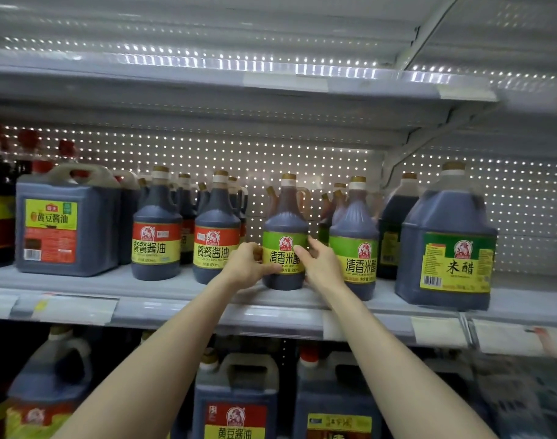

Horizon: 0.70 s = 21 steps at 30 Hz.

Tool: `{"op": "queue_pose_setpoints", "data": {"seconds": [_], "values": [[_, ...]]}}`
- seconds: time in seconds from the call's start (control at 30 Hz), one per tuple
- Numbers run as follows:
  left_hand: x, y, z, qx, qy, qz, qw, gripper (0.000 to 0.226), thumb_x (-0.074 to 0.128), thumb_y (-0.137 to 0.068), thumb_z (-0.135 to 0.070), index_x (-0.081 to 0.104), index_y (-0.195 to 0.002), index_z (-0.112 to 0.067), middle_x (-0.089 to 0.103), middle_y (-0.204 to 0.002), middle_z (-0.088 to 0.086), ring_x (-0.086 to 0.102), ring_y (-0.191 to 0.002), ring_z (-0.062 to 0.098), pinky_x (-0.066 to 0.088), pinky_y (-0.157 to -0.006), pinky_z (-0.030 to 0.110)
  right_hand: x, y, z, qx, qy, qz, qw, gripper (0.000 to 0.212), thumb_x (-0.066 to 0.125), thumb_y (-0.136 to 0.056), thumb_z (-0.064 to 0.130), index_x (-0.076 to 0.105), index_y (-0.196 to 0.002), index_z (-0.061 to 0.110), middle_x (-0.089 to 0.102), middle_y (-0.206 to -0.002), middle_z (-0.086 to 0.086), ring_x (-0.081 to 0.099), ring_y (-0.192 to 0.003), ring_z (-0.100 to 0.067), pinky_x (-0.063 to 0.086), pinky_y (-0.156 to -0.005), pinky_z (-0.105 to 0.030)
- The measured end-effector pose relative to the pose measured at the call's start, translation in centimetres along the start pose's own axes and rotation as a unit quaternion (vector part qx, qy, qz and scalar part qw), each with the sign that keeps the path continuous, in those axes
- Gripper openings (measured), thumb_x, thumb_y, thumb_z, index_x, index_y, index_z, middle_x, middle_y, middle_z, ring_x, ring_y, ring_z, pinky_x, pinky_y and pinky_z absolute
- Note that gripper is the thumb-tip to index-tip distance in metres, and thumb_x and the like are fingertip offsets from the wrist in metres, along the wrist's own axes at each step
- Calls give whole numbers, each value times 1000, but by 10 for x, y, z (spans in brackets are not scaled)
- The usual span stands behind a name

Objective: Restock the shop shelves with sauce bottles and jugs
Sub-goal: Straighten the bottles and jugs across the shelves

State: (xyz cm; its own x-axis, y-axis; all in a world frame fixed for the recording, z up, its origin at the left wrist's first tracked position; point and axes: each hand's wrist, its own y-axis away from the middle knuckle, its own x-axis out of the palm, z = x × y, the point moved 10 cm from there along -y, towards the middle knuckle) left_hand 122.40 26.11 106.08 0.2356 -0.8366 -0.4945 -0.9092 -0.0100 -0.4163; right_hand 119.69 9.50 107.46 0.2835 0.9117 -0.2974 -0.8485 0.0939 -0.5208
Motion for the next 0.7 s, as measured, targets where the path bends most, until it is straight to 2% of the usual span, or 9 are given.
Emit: {"op": "queue_pose_setpoints", "data": {"seconds": [0.23, 0.4, 0.57, 0.7], "values": [[3, -3, 2, 7, 18, 10, 1000, 53, 80, -75, -22, 57, -118, -2, 67, -113, 7, 64, -103, 19, 52, -94, 40, 3, -1, -2, 14, -5, -8, 1000, 46, 55, -97, 24, 46, -141, 10, 59, -130, -9, 55, -117, -23, 45, -101, -37], [7, -2, -2, 24, 25, 16, 999, 47, 76, -80, -21, 53, -118, -5, 62, -111, 3, 58, -98, 14, 48, -88, 28, 6, 0, -2, 23, -23, -5, 999, 48, 54, -98, 22, 43, -143, 12, 58, -132, -8, 55, -114, -20, 46, -102, -43], [8, -2, 0, 23, 42, 24, 999, 46, 74, -82, -20, 50, -118, -5, 61, -115, 4, 57, -99, 14, 47, -85, 26, 5, 2, -2, 24, -21, -20, 999, 44, 54, -98, 23, 48, -139, 12, 60, -110, 0, 57, -106, -19, 49, -97, -44], [10, -2, -2, 28, 65, 31, 997, 41, 73, -83, -16, 48, -114, -6, 58, -109, 1, 56, -97, 12, 45, -83, 24, 4, 1, -4, 23, -3, -28, 999, 47, 55, -97, 27, 46, -141, 13, 61, -124, -8, 58, -110, -22, 50, -96, -46]]}}
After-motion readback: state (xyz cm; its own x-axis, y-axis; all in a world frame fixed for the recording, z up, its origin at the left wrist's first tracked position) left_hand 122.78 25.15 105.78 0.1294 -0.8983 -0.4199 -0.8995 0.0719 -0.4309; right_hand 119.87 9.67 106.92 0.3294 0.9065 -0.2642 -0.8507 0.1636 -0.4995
